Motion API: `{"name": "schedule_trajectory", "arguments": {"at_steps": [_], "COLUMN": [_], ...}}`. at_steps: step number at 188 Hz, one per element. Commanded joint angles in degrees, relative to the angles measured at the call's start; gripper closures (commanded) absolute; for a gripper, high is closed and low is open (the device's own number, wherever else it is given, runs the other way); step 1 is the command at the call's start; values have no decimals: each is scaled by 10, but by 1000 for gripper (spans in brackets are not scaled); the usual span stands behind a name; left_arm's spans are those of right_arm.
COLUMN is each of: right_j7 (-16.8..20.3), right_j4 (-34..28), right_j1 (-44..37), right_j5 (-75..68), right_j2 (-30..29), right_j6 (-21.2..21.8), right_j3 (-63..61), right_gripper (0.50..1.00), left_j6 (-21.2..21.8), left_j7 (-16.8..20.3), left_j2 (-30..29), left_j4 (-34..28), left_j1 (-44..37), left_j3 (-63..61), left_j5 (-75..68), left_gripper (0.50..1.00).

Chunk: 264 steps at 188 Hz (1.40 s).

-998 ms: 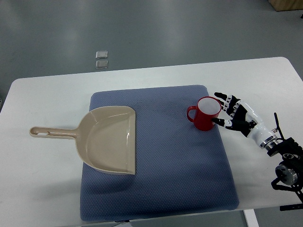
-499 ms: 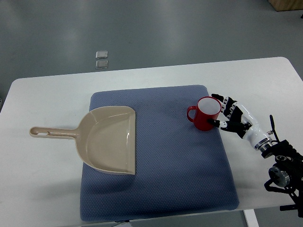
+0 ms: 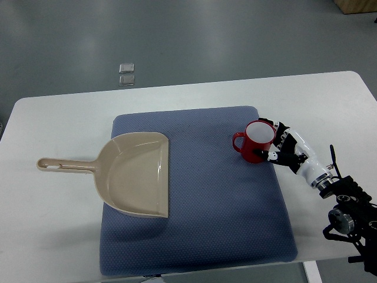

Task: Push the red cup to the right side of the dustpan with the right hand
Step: 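Curl the right hand's fingers around the red mug's body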

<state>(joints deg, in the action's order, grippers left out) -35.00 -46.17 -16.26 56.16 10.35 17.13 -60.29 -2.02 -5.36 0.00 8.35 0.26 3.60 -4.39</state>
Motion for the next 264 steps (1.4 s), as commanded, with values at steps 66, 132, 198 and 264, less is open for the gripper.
{"name": "schedule_trajectory", "arguments": {"at_steps": [66, 132, 198, 264], "right_j7": [0, 0, 0, 0], "right_j4": [9, 28, 30, 30], "right_j1": [0, -4, -11, -12], "right_j5": [0, 0, -11, -11], "right_j2": [-15, -36, -52, -68], "right_j6": [-1, -1, 3, 5], "right_j3": [7, 8, 7, 7], "right_gripper": [566, 566, 566, 566], "left_j6": [0, 0, 0, 0], "left_j7": [0, 0, 0, 0], "left_j2": [0, 0, 0, 0], "left_j4": [0, 0, 0, 0], "left_j1": [0, 0, 0, 0], "left_j3": [0, 0, 0, 0], "left_j5": [0, 0, 0, 0], "left_gripper": [500, 500, 500, 500]}}
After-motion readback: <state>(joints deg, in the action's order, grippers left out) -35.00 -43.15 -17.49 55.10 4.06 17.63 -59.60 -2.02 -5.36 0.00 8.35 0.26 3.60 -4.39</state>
